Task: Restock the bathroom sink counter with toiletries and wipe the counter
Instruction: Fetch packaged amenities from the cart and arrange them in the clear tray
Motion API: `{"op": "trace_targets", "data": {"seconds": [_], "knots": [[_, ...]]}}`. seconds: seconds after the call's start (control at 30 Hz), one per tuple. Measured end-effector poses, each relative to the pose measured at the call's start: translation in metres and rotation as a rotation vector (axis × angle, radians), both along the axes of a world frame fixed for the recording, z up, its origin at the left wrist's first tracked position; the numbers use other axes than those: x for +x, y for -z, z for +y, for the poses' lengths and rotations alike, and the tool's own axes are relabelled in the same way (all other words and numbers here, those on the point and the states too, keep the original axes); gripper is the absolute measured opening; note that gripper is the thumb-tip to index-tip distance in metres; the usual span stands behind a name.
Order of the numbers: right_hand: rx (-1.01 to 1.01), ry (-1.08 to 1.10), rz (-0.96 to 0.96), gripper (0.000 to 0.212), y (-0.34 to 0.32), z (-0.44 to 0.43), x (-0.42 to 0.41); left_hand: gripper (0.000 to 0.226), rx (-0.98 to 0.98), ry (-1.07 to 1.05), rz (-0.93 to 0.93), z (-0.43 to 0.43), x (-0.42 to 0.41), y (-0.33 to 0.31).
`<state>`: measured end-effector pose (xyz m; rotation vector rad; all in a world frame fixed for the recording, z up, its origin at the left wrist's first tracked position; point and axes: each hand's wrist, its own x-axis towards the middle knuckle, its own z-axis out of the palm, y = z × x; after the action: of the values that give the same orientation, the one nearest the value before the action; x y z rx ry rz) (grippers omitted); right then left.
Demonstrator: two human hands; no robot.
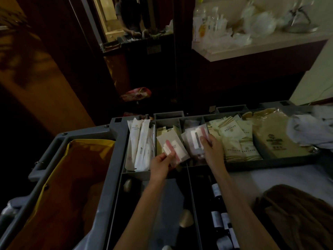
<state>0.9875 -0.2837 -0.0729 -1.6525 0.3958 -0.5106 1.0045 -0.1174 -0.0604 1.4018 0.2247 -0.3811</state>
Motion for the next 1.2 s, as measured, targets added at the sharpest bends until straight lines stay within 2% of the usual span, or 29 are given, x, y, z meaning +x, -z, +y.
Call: {"op": "trace_targets", "data": {"seconds": [0.17, 0.4, 0.5, 0.57, 0.63, 0.8, 0.87, 0.93, 1.1, 1.2], "knots": [[-0.033, 0.064, -0.050, 0.014, -0.005, -0.004, -0.005, 0.019, 0.001, -0.006, 0.006, -0.001, -0.001, 0.001], [0.044, 0.070, -0.136, 0.027, -0.019, -0.004, -0.011, 0.019, -0.065, -0.048, 0.007, 0.002, -0.010, -0.004], [0.147, 0.007, -0.068, 0.012, -0.012, -0.006, -0.013, 0.019, -0.081, -0.022, -0.021, 0.007, -0.018, -0.004], [0.165, -0.091, -0.032, 0.032, -0.009, -0.005, -0.019, 0.015, -0.086, -0.021, -0.034, 0.011, -0.022, -0.005], [0.086, -0.157, -0.042, 0.047, -0.007, -0.006, -0.025, 0.016, -0.104, -0.043, -0.012, 0.015, -0.023, -0.004], [-0.065, -0.215, -0.106, 0.050, -0.006, -0.004, -0.030, 0.012, -0.074, -0.027, -0.051, 0.024, -0.030, 0.001], [-0.013, -0.190, -0.113, 0.055, -0.005, -0.004, -0.031, 0.010, -0.071, -0.033, -0.064, 0.028, -0.033, -0.001], [0.022, -0.160, -0.105, 0.050, -0.004, -0.004, -0.031, 0.010, -0.089, -0.043, -0.066, 0.032, -0.035, -0.002], [0.096, -0.162, -0.105, 0.014, -0.011, 0.002, -0.034, 0.013, -0.103, -0.044, -0.100, 0.038, -0.036, -0.007], [0.115, -0.225, -0.098, 0.011, -0.015, 0.006, -0.036, 0.012, -0.106, -0.028, -0.089, 0.039, -0.039, -0.010]]}}
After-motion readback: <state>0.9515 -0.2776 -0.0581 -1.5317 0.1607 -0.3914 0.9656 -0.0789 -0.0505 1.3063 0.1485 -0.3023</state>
